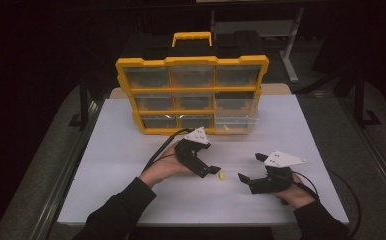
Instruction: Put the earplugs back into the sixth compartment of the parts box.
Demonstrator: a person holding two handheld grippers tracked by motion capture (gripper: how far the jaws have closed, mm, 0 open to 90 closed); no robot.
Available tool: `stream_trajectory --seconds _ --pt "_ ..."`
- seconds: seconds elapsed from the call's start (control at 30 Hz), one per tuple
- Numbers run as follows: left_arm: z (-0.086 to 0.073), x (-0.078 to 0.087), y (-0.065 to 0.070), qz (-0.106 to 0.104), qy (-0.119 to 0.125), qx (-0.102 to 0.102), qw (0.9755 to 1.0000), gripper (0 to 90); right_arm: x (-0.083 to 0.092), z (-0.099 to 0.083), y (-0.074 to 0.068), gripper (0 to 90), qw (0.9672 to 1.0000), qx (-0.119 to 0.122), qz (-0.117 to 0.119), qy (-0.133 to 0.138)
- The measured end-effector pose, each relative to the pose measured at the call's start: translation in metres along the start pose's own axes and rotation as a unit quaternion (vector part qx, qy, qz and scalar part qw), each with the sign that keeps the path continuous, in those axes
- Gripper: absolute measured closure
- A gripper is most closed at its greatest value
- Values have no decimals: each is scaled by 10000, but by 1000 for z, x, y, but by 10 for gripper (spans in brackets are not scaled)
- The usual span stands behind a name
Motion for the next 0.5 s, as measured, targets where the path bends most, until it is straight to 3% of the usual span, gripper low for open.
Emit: stream_trajectory --seconds 0.3,0.5 --pt "-9 -18 10 -93 -62 -44 9999 72 0 0 0 73 10000 14 19 -6" --pt "-17 -29 15 -150 -247 -158 9995 161 -1 -1 -1 73 10000 21 34 -21"
Point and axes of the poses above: each handheld gripper's, and its own axes: x roughly backward along the jaws, z roughly out of its top, y roughly to its right, the point moved 9 cm from there along -x, roughly forward along the jaws, and after that the axes turned 7 degrees about z, right-handed, at the moved point
